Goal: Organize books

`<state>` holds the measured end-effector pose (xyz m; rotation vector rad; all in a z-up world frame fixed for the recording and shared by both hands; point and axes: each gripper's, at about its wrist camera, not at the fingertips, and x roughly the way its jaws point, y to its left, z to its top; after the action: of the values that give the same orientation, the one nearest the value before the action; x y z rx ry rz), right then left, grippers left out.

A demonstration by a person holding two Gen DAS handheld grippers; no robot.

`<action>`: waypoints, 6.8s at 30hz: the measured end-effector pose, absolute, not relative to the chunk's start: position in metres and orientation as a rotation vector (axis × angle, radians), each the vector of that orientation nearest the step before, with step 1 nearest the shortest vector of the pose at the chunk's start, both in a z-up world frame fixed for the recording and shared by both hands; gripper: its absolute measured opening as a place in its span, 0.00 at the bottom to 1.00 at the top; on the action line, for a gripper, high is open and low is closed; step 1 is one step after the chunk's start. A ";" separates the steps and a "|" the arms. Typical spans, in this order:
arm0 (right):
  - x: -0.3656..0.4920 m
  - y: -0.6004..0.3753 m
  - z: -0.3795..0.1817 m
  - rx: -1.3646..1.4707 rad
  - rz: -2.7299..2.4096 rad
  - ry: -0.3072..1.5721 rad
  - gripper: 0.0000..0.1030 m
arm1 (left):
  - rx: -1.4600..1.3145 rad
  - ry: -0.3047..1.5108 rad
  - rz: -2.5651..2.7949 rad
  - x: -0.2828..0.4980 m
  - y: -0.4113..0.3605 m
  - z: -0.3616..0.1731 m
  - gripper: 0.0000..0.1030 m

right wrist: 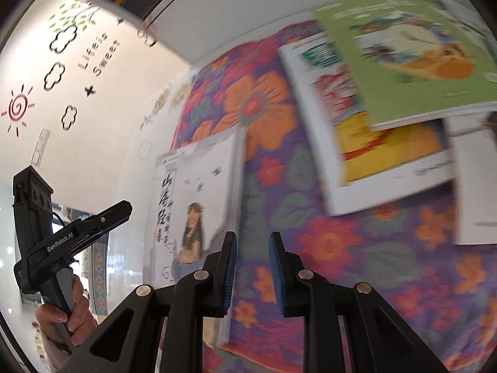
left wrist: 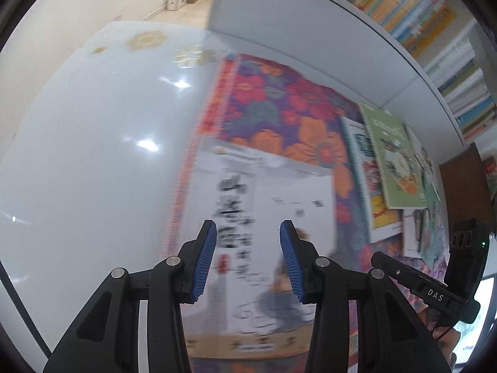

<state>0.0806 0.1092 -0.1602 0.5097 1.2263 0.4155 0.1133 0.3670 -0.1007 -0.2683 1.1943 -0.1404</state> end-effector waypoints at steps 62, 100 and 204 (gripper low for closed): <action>-0.046 -0.229 -0.180 0.546 0.269 1.318 0.47 | -0.139 1.453 -0.479 0.029 0.018 -0.151 0.43; 0.005 -0.254 -0.203 0.693 0.531 1.292 0.59 | -0.043 1.414 -0.640 0.077 -0.028 -0.170 0.57; 0.024 0.056 -0.054 0.329 0.598 1.002 0.14 | -0.211 1.202 -0.404 0.060 0.273 -0.060 0.33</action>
<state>0.0242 0.0559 -0.0540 0.3287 1.0021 0.5980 0.0601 0.2733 -0.0599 -0.2115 1.2020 -0.4043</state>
